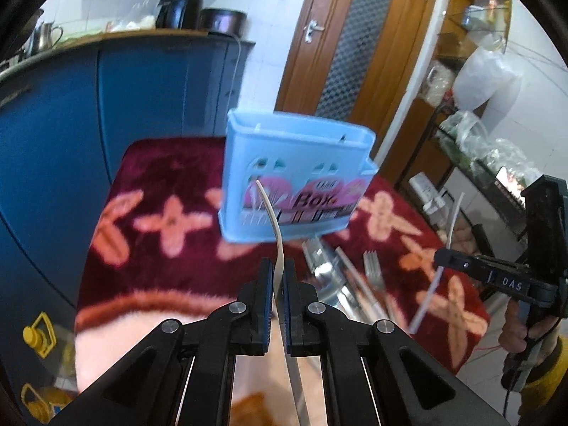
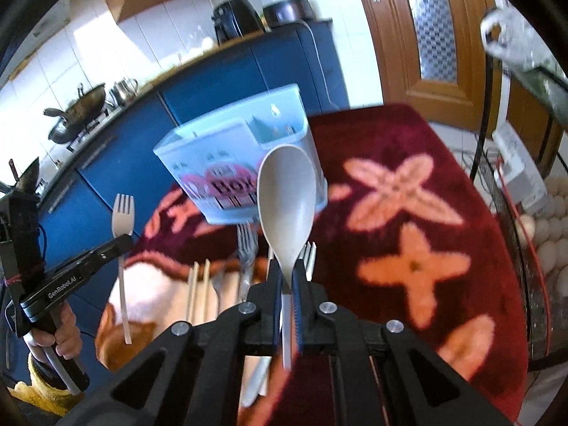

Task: Organize utensils
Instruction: 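Lift the chopstick with the left tool while the right tool carries the spoon to the caddy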

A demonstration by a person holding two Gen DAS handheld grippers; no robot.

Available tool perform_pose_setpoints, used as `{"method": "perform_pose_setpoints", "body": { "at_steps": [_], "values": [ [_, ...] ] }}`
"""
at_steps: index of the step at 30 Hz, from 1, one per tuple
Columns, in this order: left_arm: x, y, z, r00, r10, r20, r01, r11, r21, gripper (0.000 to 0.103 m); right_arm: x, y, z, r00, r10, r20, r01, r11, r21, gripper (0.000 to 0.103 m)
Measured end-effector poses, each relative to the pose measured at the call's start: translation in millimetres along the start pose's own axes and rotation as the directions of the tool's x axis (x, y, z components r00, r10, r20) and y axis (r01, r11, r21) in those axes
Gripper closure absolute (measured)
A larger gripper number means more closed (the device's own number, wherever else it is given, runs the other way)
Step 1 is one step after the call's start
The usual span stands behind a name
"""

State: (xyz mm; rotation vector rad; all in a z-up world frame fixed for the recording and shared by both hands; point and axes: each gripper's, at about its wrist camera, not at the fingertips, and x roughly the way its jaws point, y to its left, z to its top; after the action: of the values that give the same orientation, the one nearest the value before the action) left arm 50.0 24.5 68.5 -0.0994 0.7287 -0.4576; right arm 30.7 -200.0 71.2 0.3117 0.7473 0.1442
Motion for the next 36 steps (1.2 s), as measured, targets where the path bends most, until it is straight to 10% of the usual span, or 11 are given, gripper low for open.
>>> {"method": "perform_pose_setpoints", "body": {
  "at_steps": [15,36],
  "values": [
    [-16.0,-11.8,60.9,0.974,0.061,0.220,-0.053,0.998,-0.043,0.098,-20.1,29.8,62.7,0.973,0.050,0.224,-0.022,0.992,-0.126,0.096],
    [27.5,-14.7,156.0,0.825,0.252,0.507,-0.277,0.960,-0.026,0.098,34.3,21.4,130.0,0.951,-0.006,0.311,0.061,0.984,-0.166,0.096]
  ]
}}
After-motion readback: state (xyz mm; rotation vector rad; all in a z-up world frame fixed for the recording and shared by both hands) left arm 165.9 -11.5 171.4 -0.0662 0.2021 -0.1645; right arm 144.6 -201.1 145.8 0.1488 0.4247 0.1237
